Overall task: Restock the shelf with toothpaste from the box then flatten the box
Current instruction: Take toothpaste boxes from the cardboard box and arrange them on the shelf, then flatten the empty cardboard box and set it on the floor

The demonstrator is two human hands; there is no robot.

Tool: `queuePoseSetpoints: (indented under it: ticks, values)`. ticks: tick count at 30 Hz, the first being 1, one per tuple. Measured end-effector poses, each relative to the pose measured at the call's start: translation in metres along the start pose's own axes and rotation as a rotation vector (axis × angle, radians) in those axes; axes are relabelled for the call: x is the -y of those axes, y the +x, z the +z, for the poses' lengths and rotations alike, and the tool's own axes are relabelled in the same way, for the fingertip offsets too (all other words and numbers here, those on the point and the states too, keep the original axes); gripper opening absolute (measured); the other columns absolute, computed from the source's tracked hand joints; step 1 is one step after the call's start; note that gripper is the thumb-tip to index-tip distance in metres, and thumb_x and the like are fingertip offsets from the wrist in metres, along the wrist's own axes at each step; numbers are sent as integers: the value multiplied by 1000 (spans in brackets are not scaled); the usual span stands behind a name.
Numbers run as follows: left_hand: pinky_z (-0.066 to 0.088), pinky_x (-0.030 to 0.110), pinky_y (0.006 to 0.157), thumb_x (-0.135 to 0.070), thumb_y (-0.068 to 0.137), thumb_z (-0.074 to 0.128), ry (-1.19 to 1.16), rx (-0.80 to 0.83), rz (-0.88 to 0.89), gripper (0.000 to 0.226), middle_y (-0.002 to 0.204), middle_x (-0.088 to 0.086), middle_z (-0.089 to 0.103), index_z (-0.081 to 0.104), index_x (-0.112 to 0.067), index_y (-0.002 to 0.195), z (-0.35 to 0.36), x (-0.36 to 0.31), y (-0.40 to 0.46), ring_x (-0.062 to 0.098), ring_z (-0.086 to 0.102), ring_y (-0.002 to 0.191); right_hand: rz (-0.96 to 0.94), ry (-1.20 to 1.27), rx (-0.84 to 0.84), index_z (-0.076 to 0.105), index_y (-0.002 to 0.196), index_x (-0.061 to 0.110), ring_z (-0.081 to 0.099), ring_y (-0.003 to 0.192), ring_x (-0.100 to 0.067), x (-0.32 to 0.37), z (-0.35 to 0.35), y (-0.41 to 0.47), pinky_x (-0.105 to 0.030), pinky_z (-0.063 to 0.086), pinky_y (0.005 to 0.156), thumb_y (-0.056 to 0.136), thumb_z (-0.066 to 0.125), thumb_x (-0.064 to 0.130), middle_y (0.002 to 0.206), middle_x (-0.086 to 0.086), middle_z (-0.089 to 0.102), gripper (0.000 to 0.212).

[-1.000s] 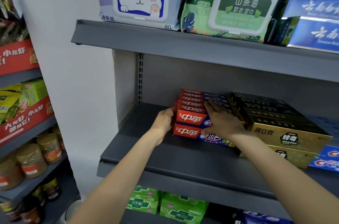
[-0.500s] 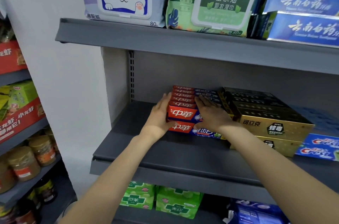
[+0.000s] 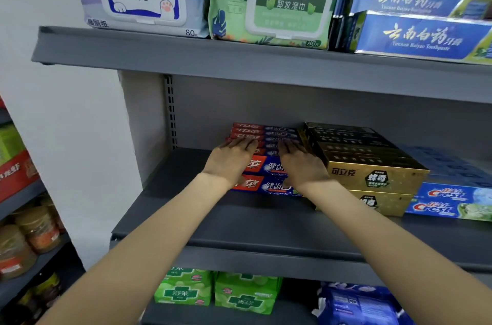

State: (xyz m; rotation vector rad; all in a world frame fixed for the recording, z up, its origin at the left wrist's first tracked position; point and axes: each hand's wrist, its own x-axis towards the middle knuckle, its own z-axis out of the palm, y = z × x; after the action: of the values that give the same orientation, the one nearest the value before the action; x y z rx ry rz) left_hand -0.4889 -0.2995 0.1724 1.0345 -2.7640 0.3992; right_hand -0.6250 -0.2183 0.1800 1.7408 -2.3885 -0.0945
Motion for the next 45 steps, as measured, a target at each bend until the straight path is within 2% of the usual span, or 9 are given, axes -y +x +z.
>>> queuePoseSetpoints:
  ticks: [7, 12, 14, 16, 19, 22, 25, 33, 45]
  values:
    - [41, 38, 101, -22, 76, 76, -51, -14, -53, 84, 146, 5, 37, 26, -14, 144, 0, -7, 2, 25, 39, 133, 0, 21, -11, 17, 148, 13, 26, 141, -29, -2, -2, -1, -44, 44, 100, 76, 76, 21, 152, -9, 25, 94]
    - [-2, 47, 117, -28, 84, 67, -114, 29, -71, 86, 158, 3, 16, 13, -19, 151, 0, -7, -4, 19, 11, 147, 2, 44, 3, 5, 151, 13, 10, 146, -27, 0, -2, -6, -40, 24, 114, 79, 73, 24, 158, -11, 8, 99]
    - [-5, 46, 117, -29, 89, 61, -178, -21, -97, 78, 158, 0, 17, 14, -24, 151, -4, -10, -8, 17, 11, 147, -1, 101, 2, -4, 151, 14, 0, 147, -24, 0, -7, -15, -36, 12, 118, 82, 70, 28, 159, -9, -4, 103]
    - [4, 39, 118, -29, 92, 56, -232, -124, -112, 63, 152, -1, 30, 26, -24, 147, -9, -15, -16, 19, 22, 142, -20, 168, -52, 0, 152, 15, 4, 147, -23, 1, -15, -27, -34, 13, 118, 85, 66, 30, 160, -7, 0, 95]
    - [27, 33, 105, -23, 93, 50, -283, -286, -86, 41, 137, 1, 49, 47, -19, 134, -18, -24, -32, 21, 42, 128, -41, 226, -171, 33, 143, 15, 31, 137, -25, 2, -25, -51, -36, 35, 106, 89, 61, 29, 149, -7, 33, 62]
    - [44, 36, 87, -9, 83, 59, -263, -488, -32, 24, 103, 10, 70, 67, -10, 106, -26, -34, -54, 29, 66, 95, -56, 289, -197, 52, 124, 16, 52, 116, -27, 3, -33, -81, -37, 47, 88, 93, 52, 25, 127, -7, 55, 32]
    - [50, 35, 71, -11, 77, 63, -279, -572, -4, 12, 79, 7, 72, 69, -11, 87, -30, -43, -85, 26, 68, 70, -75, 373, -190, 57, 113, 16, 60, 102, -27, 5, -38, -115, -37, 50, 79, 95, 48, 24, 112, -7, 63, 22]
    - [52, 38, 73, -32, 78, 47, -544, -418, -258, 22, 74, -1, 71, 65, -20, 80, -46, -82, -227, 25, 68, 75, -153, 600, -253, 60, 98, 16, 60, 94, -33, 46, -15, -245, -37, 45, 70, 93, 44, 20, 97, -9, 68, 17]
    - [53, 41, 70, -23, 92, 51, -588, -19, -573, 19, 81, 2, 69, 66, -13, 90, -10, -83, -482, 26, 64, 79, -312, 654, 89, 60, 95, 12, 59, 88, -31, 185, 44, -409, -37, 48, 66, 94, 43, 16, 93, -11, 66, 18]
